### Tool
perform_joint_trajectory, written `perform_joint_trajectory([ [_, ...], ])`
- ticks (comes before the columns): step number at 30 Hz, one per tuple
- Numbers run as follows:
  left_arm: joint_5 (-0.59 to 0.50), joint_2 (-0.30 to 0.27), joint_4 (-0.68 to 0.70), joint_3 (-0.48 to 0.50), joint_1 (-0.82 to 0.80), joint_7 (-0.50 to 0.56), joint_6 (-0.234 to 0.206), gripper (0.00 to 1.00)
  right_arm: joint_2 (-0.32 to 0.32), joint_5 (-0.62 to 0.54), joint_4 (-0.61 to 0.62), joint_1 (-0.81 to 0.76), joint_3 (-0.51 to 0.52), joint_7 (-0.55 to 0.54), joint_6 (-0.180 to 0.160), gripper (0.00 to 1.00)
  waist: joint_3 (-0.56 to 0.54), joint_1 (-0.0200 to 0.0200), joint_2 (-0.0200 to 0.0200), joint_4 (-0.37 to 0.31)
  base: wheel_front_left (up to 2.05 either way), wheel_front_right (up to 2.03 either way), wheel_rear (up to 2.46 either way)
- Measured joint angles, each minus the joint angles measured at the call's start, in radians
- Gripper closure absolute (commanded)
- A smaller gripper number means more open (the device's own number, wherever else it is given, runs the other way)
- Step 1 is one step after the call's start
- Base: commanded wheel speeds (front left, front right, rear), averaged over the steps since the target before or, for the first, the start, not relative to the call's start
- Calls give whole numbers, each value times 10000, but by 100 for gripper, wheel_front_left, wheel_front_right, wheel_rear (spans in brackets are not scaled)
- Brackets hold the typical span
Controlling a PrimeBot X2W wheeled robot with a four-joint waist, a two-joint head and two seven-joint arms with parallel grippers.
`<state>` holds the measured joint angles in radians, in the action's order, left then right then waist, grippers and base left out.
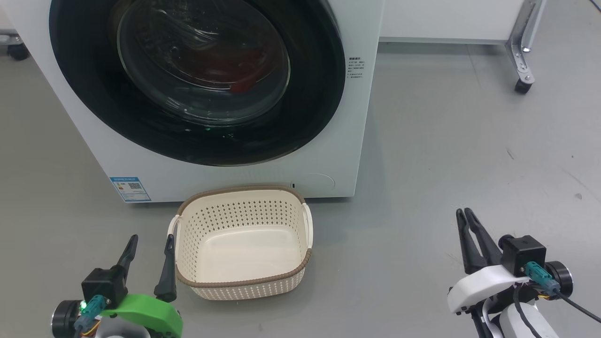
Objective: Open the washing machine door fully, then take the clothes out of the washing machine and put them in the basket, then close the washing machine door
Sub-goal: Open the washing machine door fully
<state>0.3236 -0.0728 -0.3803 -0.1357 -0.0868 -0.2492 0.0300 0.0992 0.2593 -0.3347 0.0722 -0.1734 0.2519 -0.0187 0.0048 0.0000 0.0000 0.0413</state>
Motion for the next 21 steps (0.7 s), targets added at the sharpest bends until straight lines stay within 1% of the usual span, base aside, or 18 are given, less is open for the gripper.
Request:
perform_joint_trajectory([
  [11, -82, 17, 17, 73, -3, 0, 0, 0, -36, -142, 40, 0, 42, 0, 192, 100, 87, 0, 0, -4, 0, 0, 0],
  [12, -84, 17, 25, 82, -5, 0, 2, 0, -36, -142, 56, 5, 44, 0, 276, 100, 121, 0, 0, -11, 0, 0, 0],
  [16, -104, 25, 33, 56, -86, 0, 2, 0, -52, -109, 159, 83, 128, 0, 443, 100, 291, 0, 0, -26, 0, 0, 0],
  [20, -209, 40, 165, 29, -306, 0, 6, 0, -105, 167, 213, 400, 301, 0, 663, 100, 502, 0, 0, -11, 0, 0, 0],
  [21, -244, 44, 201, 23, -358, 0, 6, 0, -142, 385, 217, 481, 382, 0, 750, 100, 562, 0, 0, -2, 0, 0, 0],
])
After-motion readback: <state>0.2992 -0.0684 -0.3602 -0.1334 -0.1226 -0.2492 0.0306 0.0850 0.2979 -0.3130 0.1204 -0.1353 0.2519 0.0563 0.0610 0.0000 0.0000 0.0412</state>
